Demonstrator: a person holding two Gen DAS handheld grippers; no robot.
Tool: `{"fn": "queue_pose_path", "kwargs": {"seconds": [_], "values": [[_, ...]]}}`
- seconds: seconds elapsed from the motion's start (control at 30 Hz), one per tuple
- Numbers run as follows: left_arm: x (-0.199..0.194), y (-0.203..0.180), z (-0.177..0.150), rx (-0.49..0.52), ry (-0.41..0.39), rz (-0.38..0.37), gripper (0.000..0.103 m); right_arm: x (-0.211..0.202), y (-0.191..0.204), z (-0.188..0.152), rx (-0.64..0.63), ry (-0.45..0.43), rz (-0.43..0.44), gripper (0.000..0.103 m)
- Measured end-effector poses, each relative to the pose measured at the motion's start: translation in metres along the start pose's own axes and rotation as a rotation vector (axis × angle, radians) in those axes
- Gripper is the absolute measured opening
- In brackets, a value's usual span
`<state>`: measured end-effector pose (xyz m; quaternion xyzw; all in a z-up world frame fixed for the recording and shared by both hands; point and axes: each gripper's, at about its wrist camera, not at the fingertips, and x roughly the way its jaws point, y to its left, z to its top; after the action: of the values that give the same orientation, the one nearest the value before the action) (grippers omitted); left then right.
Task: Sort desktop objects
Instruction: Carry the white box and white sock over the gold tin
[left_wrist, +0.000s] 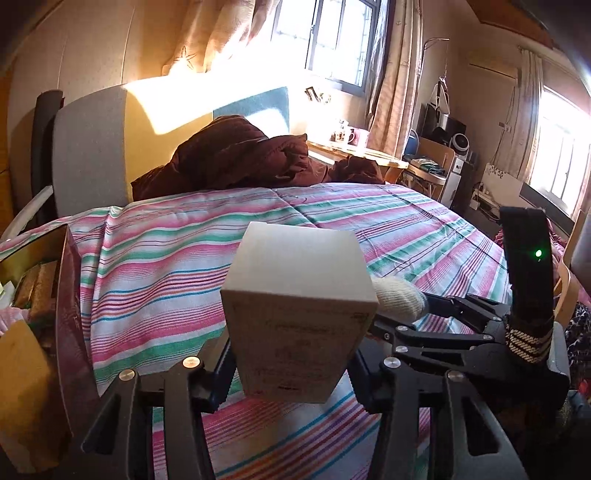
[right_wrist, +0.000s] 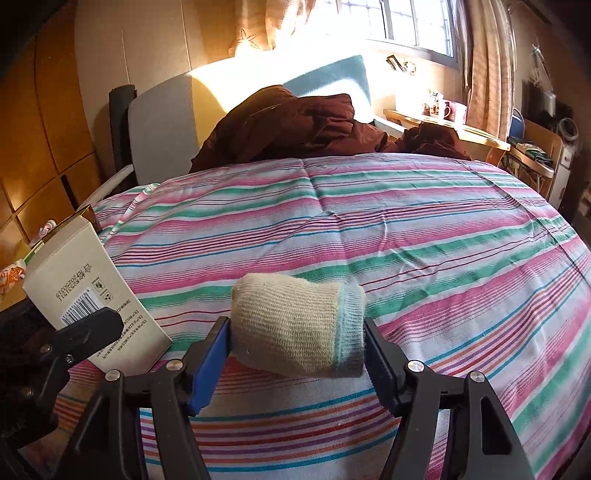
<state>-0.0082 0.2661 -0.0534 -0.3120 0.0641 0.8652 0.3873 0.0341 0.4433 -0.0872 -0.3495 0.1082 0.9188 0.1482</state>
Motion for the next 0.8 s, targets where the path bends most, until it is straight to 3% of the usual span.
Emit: {"fn": "queue_pose_path", "kwargs": {"seconds": [0.23, 0.4, 0.8], "values": [[-0.045, 0.009, 0.003, -0.013, -0.063, 0.017, 0.053, -0.016, 0.022, -0.003, -0.039, -0.022, 0.042, 0.069], [-0.082, 0.03, 0.001, -0.043, -0.112, 0.07, 0.053, -0.03, 0.044, 0.003, -0.074, -0.052, 0.083, 0.069], [-0.158, 0.141, -0.018, -0.214, -0.179, 0.32, 0.053, -0.045, 0.152, 0.031, -0.245, -0.101, 0.276, 0.069]]}}
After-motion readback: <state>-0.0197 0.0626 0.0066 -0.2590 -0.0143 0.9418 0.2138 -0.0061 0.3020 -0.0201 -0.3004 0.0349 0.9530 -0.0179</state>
